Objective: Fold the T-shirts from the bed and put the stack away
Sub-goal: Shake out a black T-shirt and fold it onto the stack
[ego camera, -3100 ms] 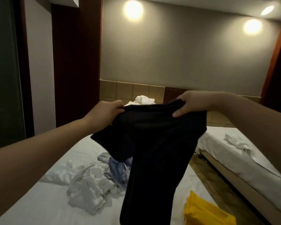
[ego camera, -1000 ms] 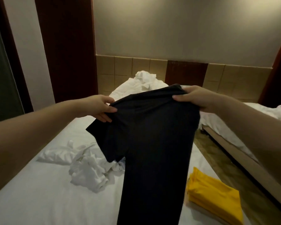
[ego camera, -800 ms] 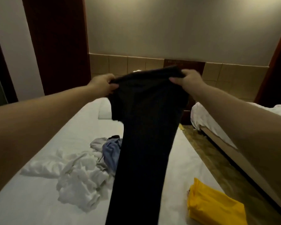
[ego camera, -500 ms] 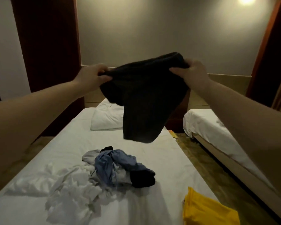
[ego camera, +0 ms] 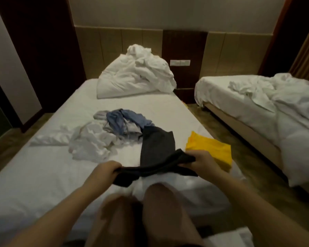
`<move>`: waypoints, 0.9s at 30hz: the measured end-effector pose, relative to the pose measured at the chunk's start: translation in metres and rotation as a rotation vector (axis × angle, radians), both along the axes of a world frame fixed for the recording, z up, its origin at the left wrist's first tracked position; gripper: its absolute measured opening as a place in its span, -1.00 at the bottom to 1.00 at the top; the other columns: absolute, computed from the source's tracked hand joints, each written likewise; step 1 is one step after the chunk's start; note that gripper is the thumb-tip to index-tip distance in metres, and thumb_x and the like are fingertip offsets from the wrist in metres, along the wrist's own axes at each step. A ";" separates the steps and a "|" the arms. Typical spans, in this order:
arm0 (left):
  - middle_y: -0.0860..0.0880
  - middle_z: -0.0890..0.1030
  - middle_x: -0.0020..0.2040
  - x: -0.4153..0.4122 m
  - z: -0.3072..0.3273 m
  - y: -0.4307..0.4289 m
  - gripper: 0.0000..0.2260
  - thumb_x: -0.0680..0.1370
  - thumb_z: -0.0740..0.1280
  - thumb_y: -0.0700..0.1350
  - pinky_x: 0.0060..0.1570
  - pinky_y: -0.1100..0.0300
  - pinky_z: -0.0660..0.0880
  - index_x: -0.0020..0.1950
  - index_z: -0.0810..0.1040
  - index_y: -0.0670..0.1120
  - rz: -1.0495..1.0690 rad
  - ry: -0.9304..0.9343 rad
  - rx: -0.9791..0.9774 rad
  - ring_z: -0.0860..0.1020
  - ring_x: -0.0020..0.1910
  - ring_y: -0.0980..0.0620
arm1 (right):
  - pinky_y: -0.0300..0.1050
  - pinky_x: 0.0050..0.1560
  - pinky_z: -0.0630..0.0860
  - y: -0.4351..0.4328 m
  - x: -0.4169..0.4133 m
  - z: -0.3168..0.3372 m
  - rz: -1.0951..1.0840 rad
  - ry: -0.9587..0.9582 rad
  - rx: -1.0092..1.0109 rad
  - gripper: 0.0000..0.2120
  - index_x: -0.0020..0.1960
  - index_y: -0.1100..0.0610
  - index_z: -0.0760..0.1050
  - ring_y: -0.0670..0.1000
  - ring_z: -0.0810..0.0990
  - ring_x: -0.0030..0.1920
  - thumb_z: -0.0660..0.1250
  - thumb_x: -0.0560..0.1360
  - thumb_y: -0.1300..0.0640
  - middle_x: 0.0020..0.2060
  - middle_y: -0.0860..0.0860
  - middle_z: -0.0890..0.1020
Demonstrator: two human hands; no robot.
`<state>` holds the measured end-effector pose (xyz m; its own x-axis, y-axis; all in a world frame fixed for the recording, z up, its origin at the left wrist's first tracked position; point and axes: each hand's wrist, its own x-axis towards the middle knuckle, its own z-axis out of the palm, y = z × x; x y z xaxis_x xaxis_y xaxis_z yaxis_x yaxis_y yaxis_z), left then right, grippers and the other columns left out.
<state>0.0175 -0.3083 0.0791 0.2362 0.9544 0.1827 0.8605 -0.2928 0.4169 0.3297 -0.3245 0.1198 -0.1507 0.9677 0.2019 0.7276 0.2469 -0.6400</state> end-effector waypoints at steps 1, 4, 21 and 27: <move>-0.15 0.62 -0.15 0.003 -0.016 -0.010 -0.82 0.51 0.24 -0.17 -0.19 0.19 0.34 -0.10 0.63 -0.17 0.015 -0.006 -0.034 0.57 -0.11 -0.12 | -0.04 -0.23 0.52 -0.008 0.002 -0.015 -0.013 -0.004 -0.064 -0.82 -0.31 -0.01 0.51 -0.07 0.55 -0.29 0.47 0.40 0.15 -0.39 -0.06 0.56; -0.17 0.59 -0.14 0.010 -0.034 -0.024 -0.88 0.54 0.25 -0.23 -0.22 0.21 0.24 -0.10 0.58 -0.20 0.052 -0.012 -0.040 0.54 -0.10 -0.13 | 0.14 -0.08 0.55 -0.021 0.005 -0.033 -0.048 0.022 -0.137 -0.89 -0.16 0.18 0.58 0.15 0.60 -0.17 0.44 0.42 0.15 -0.27 0.15 0.62; -0.05 0.66 -0.06 -0.003 -0.054 -0.092 -0.85 0.47 0.36 -0.27 -0.09 0.19 0.39 0.01 0.65 -0.16 0.060 -0.203 -0.059 0.56 -0.04 -0.02 | -0.25 -0.24 0.42 -0.093 0.005 -0.054 0.013 0.035 -0.213 -0.80 -0.26 -0.03 0.51 -0.11 0.52 -0.29 0.46 0.39 0.21 -0.35 -0.07 0.56; -0.09 0.62 -0.08 -0.010 -0.090 -0.101 -0.94 0.44 0.27 -0.20 -0.25 0.30 0.33 -0.19 0.50 -0.05 -0.049 -0.089 -0.171 0.56 -0.05 -0.12 | -0.05 -0.06 0.61 -0.114 0.002 -0.072 0.095 -0.042 -0.516 -0.86 -0.04 0.05 0.55 -0.02 0.60 -0.12 0.44 0.42 0.14 -0.17 -0.02 0.59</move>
